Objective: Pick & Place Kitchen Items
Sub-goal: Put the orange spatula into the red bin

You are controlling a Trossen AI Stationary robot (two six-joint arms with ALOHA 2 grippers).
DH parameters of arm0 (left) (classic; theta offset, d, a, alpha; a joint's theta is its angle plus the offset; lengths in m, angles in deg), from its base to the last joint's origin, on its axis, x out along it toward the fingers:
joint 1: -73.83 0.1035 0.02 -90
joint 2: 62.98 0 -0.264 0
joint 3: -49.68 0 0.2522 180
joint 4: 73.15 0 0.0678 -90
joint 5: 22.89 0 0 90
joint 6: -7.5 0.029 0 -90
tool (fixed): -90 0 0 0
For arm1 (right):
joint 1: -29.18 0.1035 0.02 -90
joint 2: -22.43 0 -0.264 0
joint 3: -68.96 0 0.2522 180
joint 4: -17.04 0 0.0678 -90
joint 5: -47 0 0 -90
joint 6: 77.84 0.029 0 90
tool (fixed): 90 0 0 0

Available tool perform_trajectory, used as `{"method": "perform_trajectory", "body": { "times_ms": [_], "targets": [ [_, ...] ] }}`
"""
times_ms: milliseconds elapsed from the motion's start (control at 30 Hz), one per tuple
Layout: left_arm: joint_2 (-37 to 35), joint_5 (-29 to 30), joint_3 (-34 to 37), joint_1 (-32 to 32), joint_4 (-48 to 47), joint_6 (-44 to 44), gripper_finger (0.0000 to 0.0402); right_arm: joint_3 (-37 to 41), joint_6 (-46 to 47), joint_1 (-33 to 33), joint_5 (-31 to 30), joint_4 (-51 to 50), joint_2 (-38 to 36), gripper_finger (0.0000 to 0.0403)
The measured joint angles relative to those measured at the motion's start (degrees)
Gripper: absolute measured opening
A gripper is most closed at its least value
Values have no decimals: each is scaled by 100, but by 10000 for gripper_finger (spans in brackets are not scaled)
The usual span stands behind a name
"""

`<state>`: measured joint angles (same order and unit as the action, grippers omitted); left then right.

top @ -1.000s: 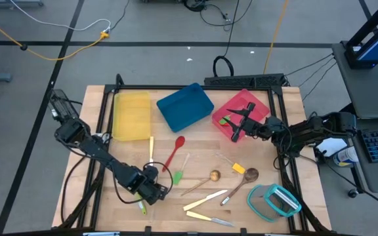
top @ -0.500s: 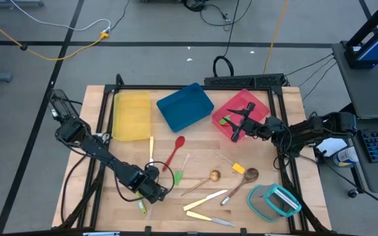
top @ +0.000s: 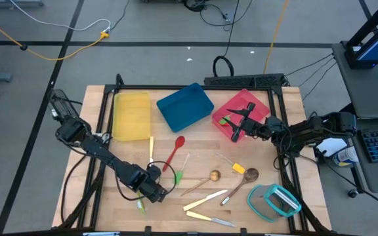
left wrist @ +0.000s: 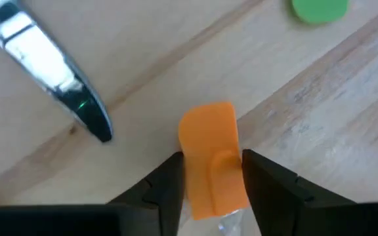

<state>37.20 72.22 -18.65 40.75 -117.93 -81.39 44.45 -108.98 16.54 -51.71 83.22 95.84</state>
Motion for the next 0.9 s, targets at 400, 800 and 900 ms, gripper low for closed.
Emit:
{"method": "perform_trajectory", "body": {
  "times_ms": [400,800,900],
  "targets": [
    [15,139,4,208,91,436,186,0,1,0,0,-1,0,171],
    [234,95,2,73,346,490,182,0,28,0,16,2,0,171],
    [234,55,0,63,320,675,182,0,46,0,230,23,0,171]
  ]
}}
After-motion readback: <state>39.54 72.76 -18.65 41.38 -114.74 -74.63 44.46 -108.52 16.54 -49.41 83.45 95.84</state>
